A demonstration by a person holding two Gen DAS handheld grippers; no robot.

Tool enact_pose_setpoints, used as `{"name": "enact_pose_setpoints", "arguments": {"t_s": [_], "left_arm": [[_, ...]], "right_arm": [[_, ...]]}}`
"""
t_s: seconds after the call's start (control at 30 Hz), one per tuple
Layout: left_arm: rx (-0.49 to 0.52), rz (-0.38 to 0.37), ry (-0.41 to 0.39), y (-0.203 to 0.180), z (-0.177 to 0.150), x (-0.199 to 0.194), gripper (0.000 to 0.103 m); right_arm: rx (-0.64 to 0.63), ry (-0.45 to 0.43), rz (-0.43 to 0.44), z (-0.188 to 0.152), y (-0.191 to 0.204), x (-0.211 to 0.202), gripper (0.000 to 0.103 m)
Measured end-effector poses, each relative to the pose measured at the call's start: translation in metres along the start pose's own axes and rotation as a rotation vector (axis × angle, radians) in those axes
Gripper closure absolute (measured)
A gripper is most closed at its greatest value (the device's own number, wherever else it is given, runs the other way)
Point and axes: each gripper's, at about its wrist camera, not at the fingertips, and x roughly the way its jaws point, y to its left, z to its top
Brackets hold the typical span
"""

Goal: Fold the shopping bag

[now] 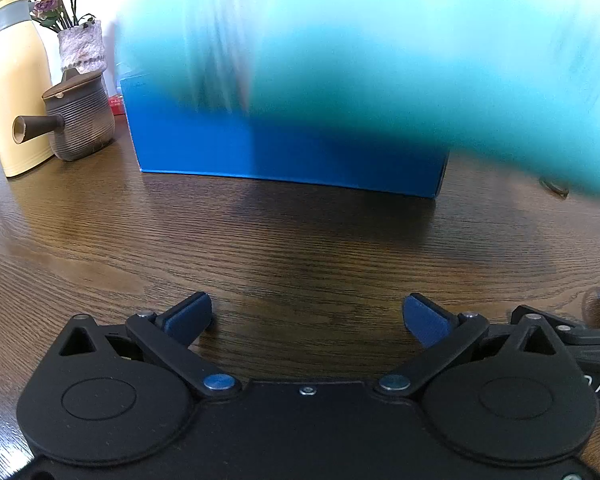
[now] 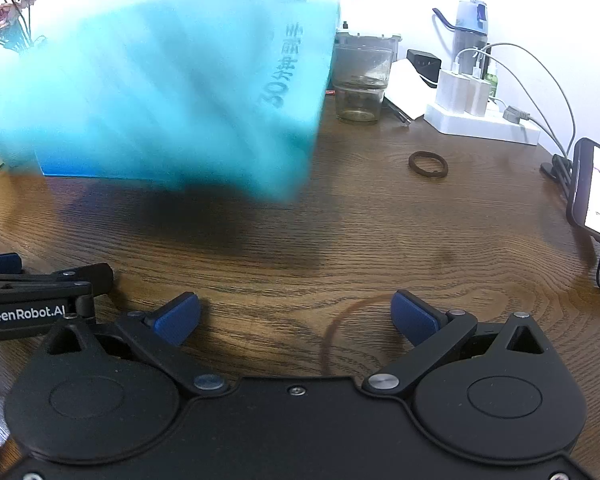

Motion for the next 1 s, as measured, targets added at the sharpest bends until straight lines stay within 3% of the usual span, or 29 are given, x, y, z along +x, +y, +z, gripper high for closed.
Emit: {"name": "enact_pose_setpoints", "arguments": {"t_s": [0.7, 0.77, 0.9, 1.0], "left_arm": [[0.000, 0.000, 0.000, 0.000, 0.000, 0.001, 0.000], [0.000, -0.001, 0.000, 0.001, 0.000, 0.001, 0.000], [0.073, -0.129, -0.013, 0.022, -0.009, -0.018, 0.000], [0.021, -0.254, -0.127, 0.064, -0.015, -0.043, 0.000]], "right_arm": [[0.000, 0.000, 0.001, -0.001, 0.000, 0.000, 0.000], [-0.032, 0.006, 0.031, -0.003, -0.003, -0.005, 0.000], [-0.226, 0.019, 0.138, -0.019, -0.025, -0.034, 0.001], [-0.372, -0.067, 0.089, -0.040, -0.052, -0.062, 0.001]]}}
